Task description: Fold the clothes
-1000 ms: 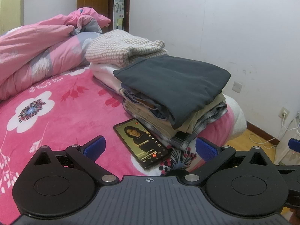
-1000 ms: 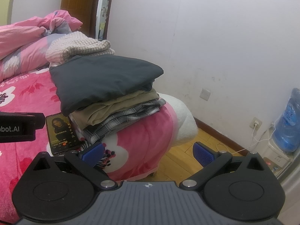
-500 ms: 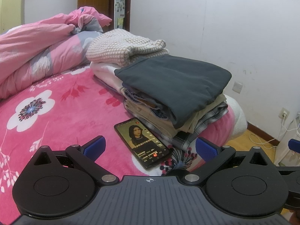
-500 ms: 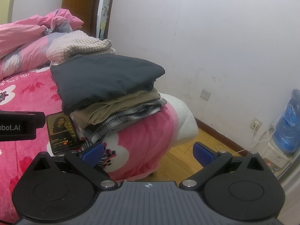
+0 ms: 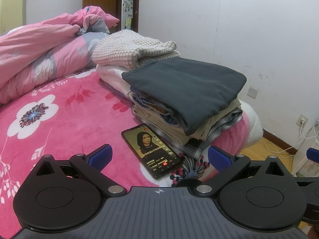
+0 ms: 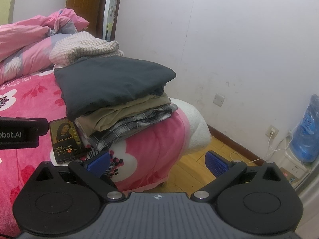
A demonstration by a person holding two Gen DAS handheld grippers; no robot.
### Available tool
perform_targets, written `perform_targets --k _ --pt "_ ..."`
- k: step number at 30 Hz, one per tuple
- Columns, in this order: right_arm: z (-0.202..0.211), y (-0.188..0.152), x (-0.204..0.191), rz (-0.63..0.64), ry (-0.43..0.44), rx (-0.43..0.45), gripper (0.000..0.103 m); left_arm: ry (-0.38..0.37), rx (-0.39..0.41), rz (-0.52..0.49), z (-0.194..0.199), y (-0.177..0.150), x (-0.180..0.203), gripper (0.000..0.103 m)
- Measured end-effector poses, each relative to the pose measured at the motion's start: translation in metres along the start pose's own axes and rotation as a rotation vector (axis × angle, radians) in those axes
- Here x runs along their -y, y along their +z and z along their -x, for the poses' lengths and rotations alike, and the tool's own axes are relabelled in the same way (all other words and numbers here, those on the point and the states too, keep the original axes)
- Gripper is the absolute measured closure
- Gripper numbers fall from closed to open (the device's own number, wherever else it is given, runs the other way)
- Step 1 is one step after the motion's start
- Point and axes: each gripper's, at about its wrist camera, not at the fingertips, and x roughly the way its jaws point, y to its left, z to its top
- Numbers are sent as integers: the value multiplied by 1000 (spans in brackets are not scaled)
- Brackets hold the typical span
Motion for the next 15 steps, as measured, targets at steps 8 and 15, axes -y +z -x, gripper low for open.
perform_targets --k 8,15 --pt "0 0 0 4 4 0 0 2 2 1 0 0 -1 0" --pt "1 -1 -1 3 3 0 0 3 2 4 1 0 -1 0"
